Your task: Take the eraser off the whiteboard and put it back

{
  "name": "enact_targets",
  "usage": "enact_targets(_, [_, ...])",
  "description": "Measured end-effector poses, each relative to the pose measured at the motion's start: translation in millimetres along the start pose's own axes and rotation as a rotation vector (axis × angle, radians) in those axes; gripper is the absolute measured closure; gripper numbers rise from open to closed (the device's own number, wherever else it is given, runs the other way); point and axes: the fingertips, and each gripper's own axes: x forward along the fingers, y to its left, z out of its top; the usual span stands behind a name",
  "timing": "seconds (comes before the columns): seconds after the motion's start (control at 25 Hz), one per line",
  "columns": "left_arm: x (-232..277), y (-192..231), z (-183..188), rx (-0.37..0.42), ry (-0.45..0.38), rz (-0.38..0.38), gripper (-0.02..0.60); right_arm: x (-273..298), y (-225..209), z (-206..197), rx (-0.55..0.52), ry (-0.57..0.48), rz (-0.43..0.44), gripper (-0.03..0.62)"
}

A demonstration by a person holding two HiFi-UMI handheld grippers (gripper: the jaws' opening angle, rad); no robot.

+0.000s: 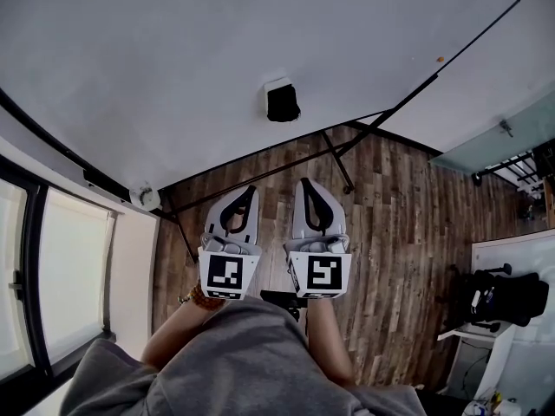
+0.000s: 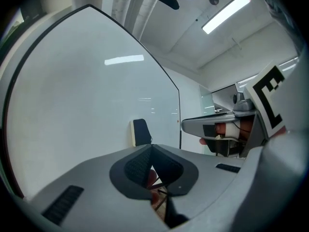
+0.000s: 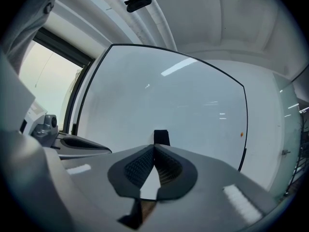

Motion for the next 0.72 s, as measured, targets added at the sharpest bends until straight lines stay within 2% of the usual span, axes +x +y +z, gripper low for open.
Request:
enact_targets(0.32, [27,7,-7,0.0,0.011,-0.073,0.575,26,1,4,-0.007,-0.025,-0.01,0.582])
enact_targets(0.72, [60,33,-6,0.003,0.01,-0.1,0.575,61,2,3,-0.044,-0.038,-0.031,0.582])
